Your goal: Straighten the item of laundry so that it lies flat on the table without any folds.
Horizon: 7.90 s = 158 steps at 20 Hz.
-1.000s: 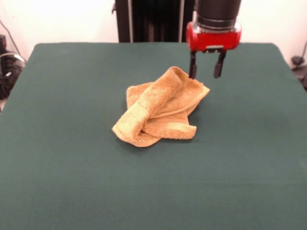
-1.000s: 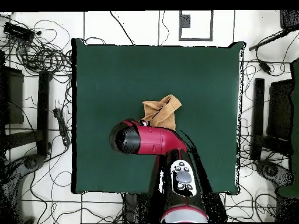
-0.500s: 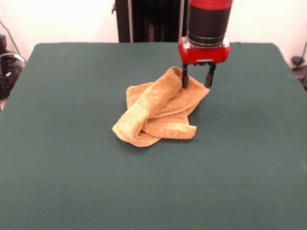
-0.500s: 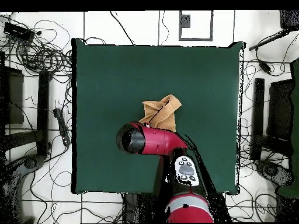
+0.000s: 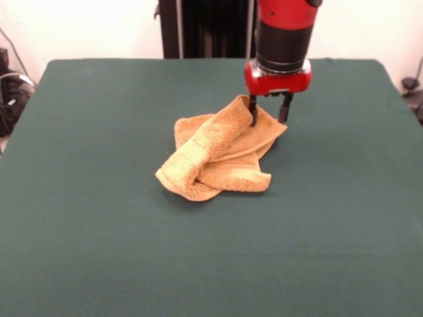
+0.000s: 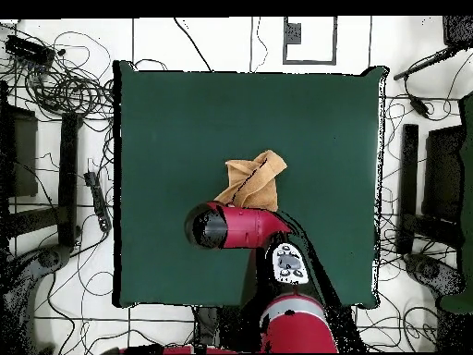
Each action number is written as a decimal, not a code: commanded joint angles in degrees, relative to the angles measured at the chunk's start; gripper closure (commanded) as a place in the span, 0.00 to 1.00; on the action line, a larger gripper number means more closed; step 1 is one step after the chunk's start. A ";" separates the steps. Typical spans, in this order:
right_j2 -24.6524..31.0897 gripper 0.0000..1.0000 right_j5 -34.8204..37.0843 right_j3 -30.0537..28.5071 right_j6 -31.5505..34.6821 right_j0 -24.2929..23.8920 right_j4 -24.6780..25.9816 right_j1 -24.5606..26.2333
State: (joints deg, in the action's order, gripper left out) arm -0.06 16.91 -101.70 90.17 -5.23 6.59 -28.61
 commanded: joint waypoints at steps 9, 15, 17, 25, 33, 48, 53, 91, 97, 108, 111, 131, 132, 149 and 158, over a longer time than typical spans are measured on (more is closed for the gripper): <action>14.45 0.00 7.66 5.29 -6.96 -2.97 11.48 0.38; 15.81 0.00 10.13 6.02 -7.30 -3.43 14.48 -0.40; 16.14 0.00 10.74 6.19 -6.96 -3.63 15.10 -0.53; 17.42 0.00 11.67 6.01 -5.70 -4.77 16.73 -0.77; 18.04 0.00 11.94 5.41 -4.86 -5.72 18.00 -1.28; 20.53 0.00 13.86 4.83 -7.27 -10.06 19.64 -2.40; 20.27 0.00 13.65 5.06 -5.78 -10.24 20.12 -1.70; 14.55 0.00 11.00 7.41 -1.51 -11.68 22.49 4.95; 15.86 0.00 13.69 4.13 -5.84 -16.77 22.51 1.25; 17.44 0.00 12.94 5.33 -6.68 -21.59 25.23 2.99; 17.85 0.00 12.19 6.19 -6.78 -21.76 26.43 4.25; 20.17 0.00 15.89 4.67 -10.14 -21.94 28.30 0.73; 20.80 0.00 16.67 4.41 -11.72 -21.96 28.62 -0.07; 23.97 0.00 22.52 2.82 -11.58 -22.99 30.01 -3.97; 23.24 0.00 21.06 4.45 -9.73 -22.71 30.77 -1.88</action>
State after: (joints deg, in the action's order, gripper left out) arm 17.91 34.49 -95.12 90.17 -28.08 34.38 -33.78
